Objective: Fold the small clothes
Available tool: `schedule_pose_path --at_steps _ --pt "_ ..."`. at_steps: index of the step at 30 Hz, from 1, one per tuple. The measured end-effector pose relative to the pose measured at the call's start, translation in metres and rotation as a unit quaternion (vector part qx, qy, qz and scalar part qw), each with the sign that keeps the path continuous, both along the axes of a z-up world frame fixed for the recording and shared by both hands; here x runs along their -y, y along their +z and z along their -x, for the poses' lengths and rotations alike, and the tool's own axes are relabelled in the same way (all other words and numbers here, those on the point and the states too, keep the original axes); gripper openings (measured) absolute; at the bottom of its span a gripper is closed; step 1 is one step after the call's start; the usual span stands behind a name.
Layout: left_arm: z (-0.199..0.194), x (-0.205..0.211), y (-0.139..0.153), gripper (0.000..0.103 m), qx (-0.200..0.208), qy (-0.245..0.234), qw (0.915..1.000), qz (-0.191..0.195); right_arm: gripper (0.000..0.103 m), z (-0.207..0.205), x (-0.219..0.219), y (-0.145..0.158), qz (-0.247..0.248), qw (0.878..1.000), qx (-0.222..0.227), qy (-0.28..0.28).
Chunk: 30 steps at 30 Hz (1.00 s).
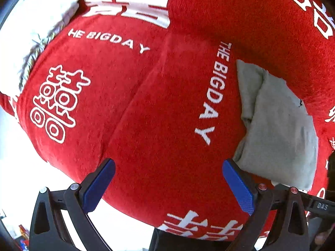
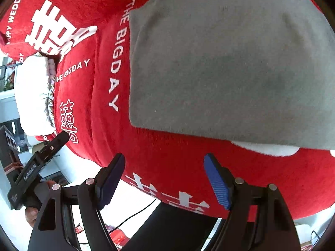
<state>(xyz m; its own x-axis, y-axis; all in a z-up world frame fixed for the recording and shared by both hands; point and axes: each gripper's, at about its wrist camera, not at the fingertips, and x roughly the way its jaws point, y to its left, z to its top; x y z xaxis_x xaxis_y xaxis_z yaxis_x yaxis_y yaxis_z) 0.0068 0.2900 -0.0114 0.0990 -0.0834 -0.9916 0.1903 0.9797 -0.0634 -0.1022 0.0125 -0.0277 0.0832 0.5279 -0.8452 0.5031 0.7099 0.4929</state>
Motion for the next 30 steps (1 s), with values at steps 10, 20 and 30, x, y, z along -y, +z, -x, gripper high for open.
schedule_pose_path --at_steps 10,20,30 --pt "0.005 0.003 -0.018 0.102 -0.03 0.0 0.9995 0.001 0.08 0.014 0.017 -0.01 -0.011 0.998 -0.022 -0.056" --pt "0.007 0.036 -0.055 0.102 -0.059 -0.041 0.9974 -0.006 0.08 0.056 0.049 -0.014 -0.02 0.989 -0.029 -0.143" --pt "0.01 0.074 -0.061 0.102 -0.056 -0.087 0.9944 -0.019 0.08 0.086 0.054 -0.034 -0.056 0.974 -0.024 -0.217"
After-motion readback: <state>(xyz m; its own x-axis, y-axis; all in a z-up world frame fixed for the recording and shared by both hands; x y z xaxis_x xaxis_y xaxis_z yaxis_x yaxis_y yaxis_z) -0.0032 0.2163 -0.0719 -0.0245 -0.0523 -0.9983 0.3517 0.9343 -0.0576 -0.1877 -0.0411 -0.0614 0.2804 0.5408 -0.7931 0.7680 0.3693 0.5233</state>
